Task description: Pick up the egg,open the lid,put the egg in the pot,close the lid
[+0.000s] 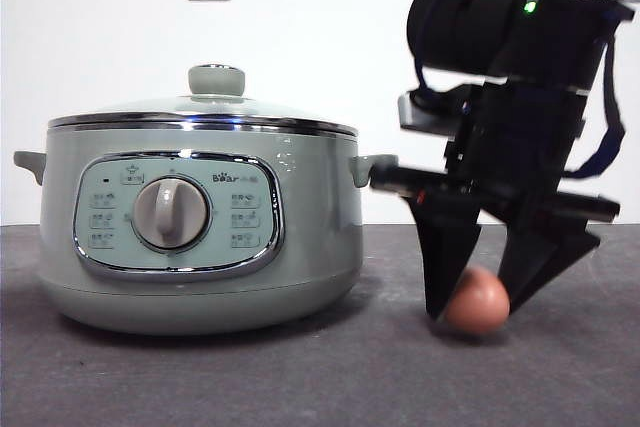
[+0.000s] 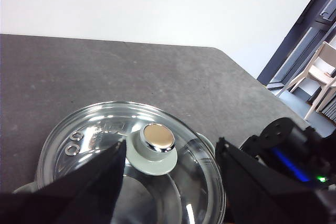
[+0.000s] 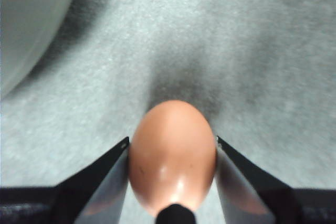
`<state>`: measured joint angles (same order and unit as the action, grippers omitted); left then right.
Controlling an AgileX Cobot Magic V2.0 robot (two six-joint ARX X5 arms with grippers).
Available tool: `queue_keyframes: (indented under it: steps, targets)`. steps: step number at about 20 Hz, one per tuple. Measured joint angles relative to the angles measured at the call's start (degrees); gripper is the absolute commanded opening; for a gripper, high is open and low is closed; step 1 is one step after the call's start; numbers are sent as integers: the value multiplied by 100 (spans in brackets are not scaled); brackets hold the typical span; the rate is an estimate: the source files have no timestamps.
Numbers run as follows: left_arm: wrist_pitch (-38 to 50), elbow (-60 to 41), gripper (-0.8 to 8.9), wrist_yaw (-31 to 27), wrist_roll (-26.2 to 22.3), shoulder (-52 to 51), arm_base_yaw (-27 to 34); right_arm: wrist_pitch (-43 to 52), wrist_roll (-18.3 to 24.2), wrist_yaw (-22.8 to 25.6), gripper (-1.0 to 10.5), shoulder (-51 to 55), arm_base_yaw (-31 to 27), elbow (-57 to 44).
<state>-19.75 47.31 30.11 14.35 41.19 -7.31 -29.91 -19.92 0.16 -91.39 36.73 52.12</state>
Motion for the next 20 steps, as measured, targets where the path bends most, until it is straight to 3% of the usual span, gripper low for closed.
queue_keyframes:
  steps: [5,9,12,16,20]
  targets:
    - [216,4,355,-103,-22,295,-205,-391,114,7,-12,1239,-111,0]
    - [341,210,355,-885,-243,957,-802,-872,197,33,-12,2341,-354,0]
    - [448,599,355,-1528,-542,1598,-1344,-1134,269,376,-12,2938,-417,0]
    - [501,1084,355,-2258,-933,2579,-1941,-1427,304,605,-12,3375,-417,0]
    - [505,1165,354,-2570,-1060,3303,-2100,-1659,306,608,-12,3491,-417,0]
